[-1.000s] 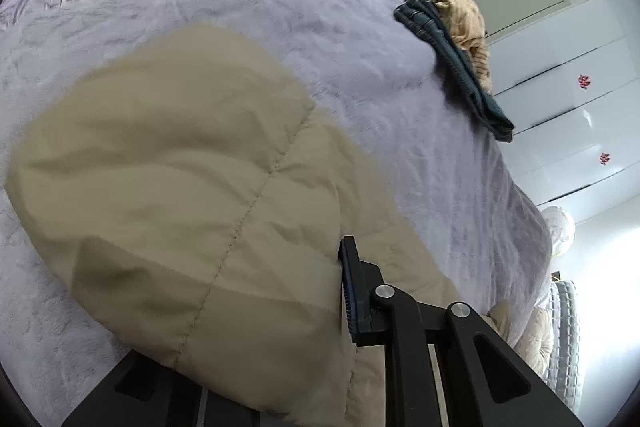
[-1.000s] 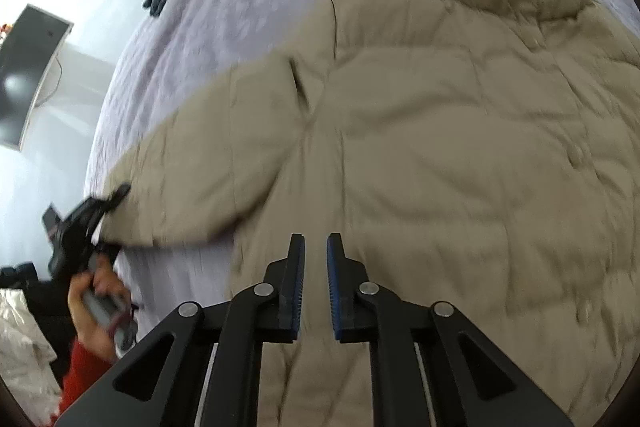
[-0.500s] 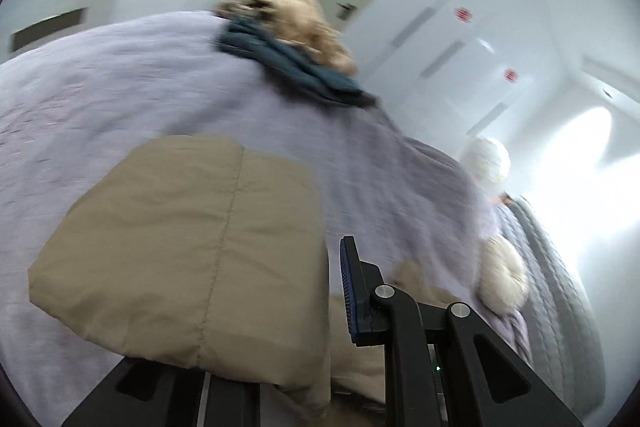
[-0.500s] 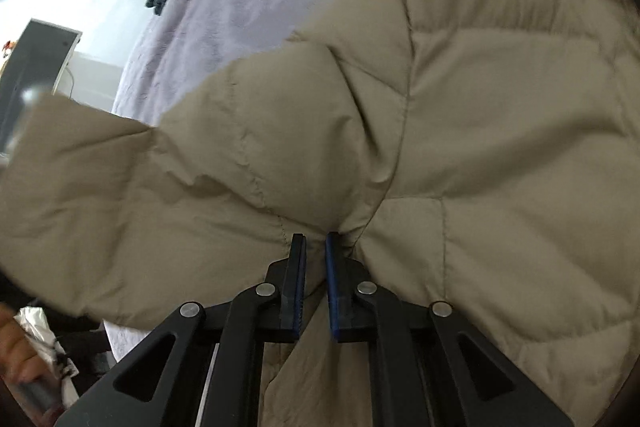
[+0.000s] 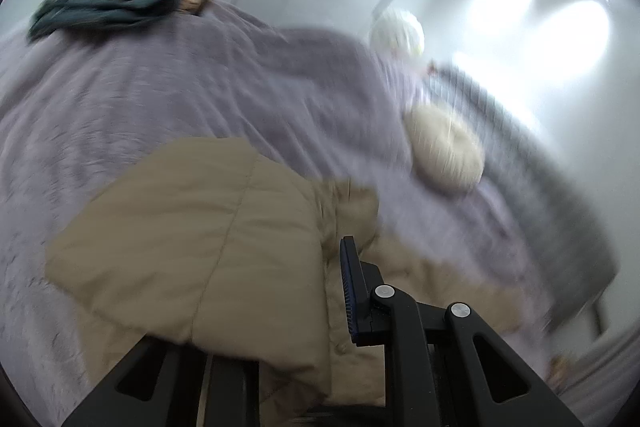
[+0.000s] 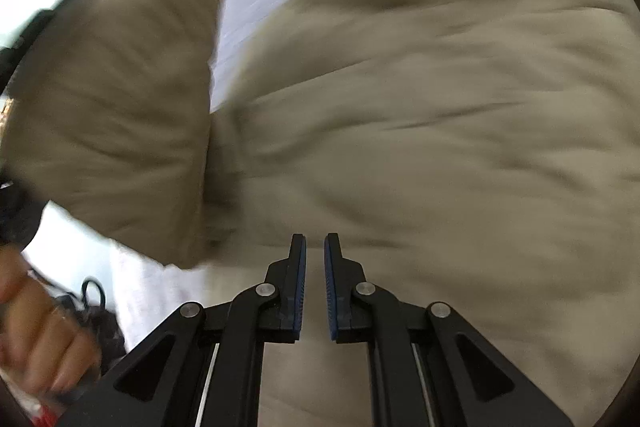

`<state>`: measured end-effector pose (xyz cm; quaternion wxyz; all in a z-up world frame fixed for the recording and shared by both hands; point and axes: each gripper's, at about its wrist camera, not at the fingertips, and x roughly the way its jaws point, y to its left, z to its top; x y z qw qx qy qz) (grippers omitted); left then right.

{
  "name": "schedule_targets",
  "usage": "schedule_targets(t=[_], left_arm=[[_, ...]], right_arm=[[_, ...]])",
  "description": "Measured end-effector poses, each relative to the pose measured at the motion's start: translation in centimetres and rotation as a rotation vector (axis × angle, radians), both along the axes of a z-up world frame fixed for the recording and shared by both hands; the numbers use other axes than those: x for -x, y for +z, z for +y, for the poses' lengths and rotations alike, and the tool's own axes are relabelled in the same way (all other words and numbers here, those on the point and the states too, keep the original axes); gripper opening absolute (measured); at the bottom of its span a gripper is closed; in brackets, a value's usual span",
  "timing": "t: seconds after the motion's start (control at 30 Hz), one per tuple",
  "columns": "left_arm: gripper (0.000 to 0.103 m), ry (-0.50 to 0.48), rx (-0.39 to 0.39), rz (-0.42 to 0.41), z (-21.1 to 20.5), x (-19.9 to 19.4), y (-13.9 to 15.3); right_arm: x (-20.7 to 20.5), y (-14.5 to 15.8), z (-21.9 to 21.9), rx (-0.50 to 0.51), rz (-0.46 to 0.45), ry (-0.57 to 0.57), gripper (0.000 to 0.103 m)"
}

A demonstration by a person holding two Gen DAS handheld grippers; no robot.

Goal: Fold large clothes

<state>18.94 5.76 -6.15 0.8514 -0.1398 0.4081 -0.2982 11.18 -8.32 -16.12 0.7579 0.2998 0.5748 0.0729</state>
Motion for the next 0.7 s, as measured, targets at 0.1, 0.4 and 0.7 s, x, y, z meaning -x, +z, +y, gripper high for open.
schedule_targets(t=[0.1, 0.4, 0.7], left_arm=[[0.020, -0.064, -0.129, 0.016, -4.6, 1.2, -3.0], [0.081, -0.128, -0.405, 0.044, -10.1, 5.4, -9.8], [0.081, -0.085, -0.314, 0.028, -5.6, 6.9, -5.5]], right_arm=[[2.8, 0.2, -4.7, 0.066, 0.030, -0.086, 0.009], [6.0, 0.3, -9.3, 0.150, 0.080, -0.140, 0.012], [5.8, 2.1, -12.3, 0.215, 0.006, -0.076, 0.070]])
